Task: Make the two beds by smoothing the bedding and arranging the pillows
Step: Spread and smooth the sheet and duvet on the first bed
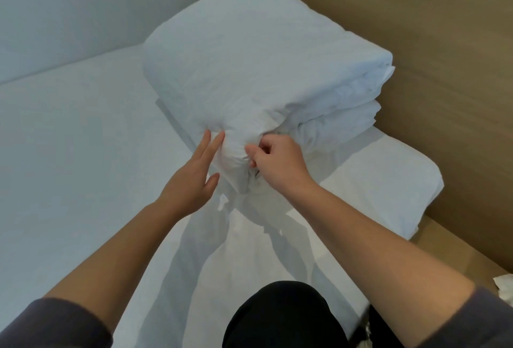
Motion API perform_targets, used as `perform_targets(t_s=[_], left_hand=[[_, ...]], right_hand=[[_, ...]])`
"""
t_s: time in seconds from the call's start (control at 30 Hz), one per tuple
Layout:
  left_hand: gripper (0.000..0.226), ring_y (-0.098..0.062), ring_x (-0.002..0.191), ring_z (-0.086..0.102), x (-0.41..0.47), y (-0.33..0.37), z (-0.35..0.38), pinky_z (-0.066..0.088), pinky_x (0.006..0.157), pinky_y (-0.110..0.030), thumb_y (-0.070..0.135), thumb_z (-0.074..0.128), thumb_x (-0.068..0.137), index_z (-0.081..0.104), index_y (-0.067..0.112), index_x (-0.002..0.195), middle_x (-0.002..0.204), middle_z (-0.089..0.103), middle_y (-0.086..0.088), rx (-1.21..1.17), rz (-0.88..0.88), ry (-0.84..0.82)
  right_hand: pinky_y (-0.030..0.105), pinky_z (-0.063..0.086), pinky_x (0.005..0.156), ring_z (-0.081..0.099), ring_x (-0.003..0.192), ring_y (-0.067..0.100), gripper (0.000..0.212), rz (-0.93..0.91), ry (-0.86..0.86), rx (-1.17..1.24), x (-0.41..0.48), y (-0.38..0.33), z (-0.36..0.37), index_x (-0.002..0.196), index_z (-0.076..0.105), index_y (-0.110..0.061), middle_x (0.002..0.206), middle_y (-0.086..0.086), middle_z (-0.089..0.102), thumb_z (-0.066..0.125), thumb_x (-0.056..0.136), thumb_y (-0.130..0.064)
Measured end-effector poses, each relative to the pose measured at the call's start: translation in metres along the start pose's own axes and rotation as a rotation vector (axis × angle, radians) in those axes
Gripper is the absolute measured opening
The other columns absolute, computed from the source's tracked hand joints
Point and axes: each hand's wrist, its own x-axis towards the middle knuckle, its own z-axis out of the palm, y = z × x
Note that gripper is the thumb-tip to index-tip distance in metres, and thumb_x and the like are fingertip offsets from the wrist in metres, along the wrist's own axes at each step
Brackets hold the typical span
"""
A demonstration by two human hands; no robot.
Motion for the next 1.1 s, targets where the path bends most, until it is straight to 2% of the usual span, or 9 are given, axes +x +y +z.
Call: perform_targets(t_s=[0.1, 0.17, 0.27, 0.37, 0.53, 0.67, 0.8, 0.97, 1.1], left_hand=[[0.077, -0.013, 0.144, 0.026, 0.001, 0.005, 0.016, 0.037, 0.109, -0.034, 0.030, 0.049, 0.099, -0.006, 0.047, 0.151, 0.162, -0.008, 0.012, -0.212, -0.068, 0.000], [0.069, -0.005, 0.148, 0.006, 0.004, 0.009, 0.030, 0.019, 0.120, -0.036, 0.035, 0.042, 0.102, -0.005, 0.039, 0.153, 0.162, -0.003, 0.014, -0.426, -0.147, 0.057], [0.063, -0.012, 0.146, 0.022, 0.008, 0.011, 0.045, 0.021, 0.119, -0.037, 0.038, 0.037, 0.103, -0.001, 0.040, 0.153, 0.161, 0.010, 0.017, -0.754, -0.340, 0.073], [0.058, -0.012, 0.137, 0.041, 0.011, 0.017, 0.051, 0.038, 0.110, -0.045, 0.051, 0.038, 0.101, 0.002, 0.059, 0.146, 0.153, 0.029, 0.024, -1.081, -0.407, -0.002], [0.058, -0.014, 0.138, 0.039, 0.015, 0.013, 0.050, 0.038, 0.110, -0.047, 0.070, 0.030, 0.093, -0.002, 0.065, 0.141, 0.155, 0.026, 0.022, -1.158, -0.375, -0.084], [0.057, -0.017, 0.137, 0.041, 0.018, 0.015, 0.055, 0.041, 0.108, -0.047, 0.062, 0.027, 0.098, -0.004, 0.057, 0.146, 0.156, 0.028, 0.016, -1.222, -0.422, -0.082], [0.069, -0.023, 0.127, 0.053, 0.019, 0.008, 0.056, 0.046, 0.104, -0.043, 0.065, 0.033, 0.094, 0.009, 0.039, 0.153, 0.150, 0.041, -0.004, -1.341, -0.512, -0.183], [0.057, -0.017, 0.105, 0.061, 0.010, 0.004, 0.039, 0.043, 0.101, -0.035, 0.063, 0.027, 0.098, 0.050, 0.027, 0.137, 0.126, 0.063, -0.008, -1.273, -0.560, -0.425], [0.064, -0.020, 0.129, 0.050, 0.012, -0.003, 0.023, 0.021, 0.116, -0.050, 0.065, 0.025, 0.096, 0.034, 0.029, 0.149, 0.135, 0.058, -0.007, -1.141, -0.586, -0.539]], right_hand=[[0.040, 0.054, 0.073, 0.062, 0.064, 0.016, 0.026, 0.018, -0.030, 0.076, -0.005, 0.007, -0.002, 0.067, 0.066, -0.010, 0.065, -0.002, 0.067, 0.064, 0.090, -0.023], [0.040, 0.055, 0.074, 0.064, 0.069, 0.014, 0.019, 0.028, -0.093, 0.088, -0.009, 0.015, 0.000, 0.074, 0.068, -0.015, 0.069, -0.004, 0.068, 0.064, 0.091, -0.023], [0.026, 0.053, 0.078, 0.066, 0.086, 0.001, 0.012, 0.055, -0.253, 0.158, -0.012, 0.025, 0.004, 0.100, 0.072, -0.019, 0.091, -0.011, 0.072, 0.066, 0.090, -0.021], [0.025, 0.051, 0.074, 0.068, 0.091, 0.008, 0.018, 0.066, -0.312, 0.113, -0.008, 0.026, 0.015, 0.106, 0.072, -0.015, 0.101, -0.002, 0.074, 0.064, 0.092, -0.023], [0.022, 0.046, 0.055, 0.058, 0.044, 0.005, 0.023, -0.019, -0.148, -0.007, -0.005, 0.020, 0.016, 0.075, 0.071, -0.004, 0.051, -0.002, 0.061, 0.062, 0.092, -0.017], [0.014, 0.039, 0.047, 0.069, 0.057, 0.015, 0.018, 0.077, -0.194, 0.102, -0.012, 0.026, 0.014, 0.086, 0.073, -0.007, 0.077, 0.007, 0.072, 0.061, 0.094, -0.017], [0.015, 0.037, 0.045, 0.073, 0.070, 0.019, 0.016, 0.114, -0.346, 0.092, -0.019, 0.032, 0.013, 0.095, 0.071, -0.024, 0.095, -0.007, 0.074, 0.056, 0.096, -0.028], [0.030, 0.055, 0.064, 0.069, 0.056, 0.016, 0.017, -0.003, -0.392, -0.130, -0.018, 0.034, 0.024, 0.103, 0.070, -0.021, 0.094, -0.007, 0.073, 0.060, 0.092, -0.030], [0.039, 0.055, 0.066, 0.065, 0.058, 0.019, 0.022, -0.082, -0.295, -0.368, -0.016, 0.037, 0.036, 0.090, 0.074, -0.014, 0.075, 0.000, 0.070, 0.055, 0.095, -0.026]])
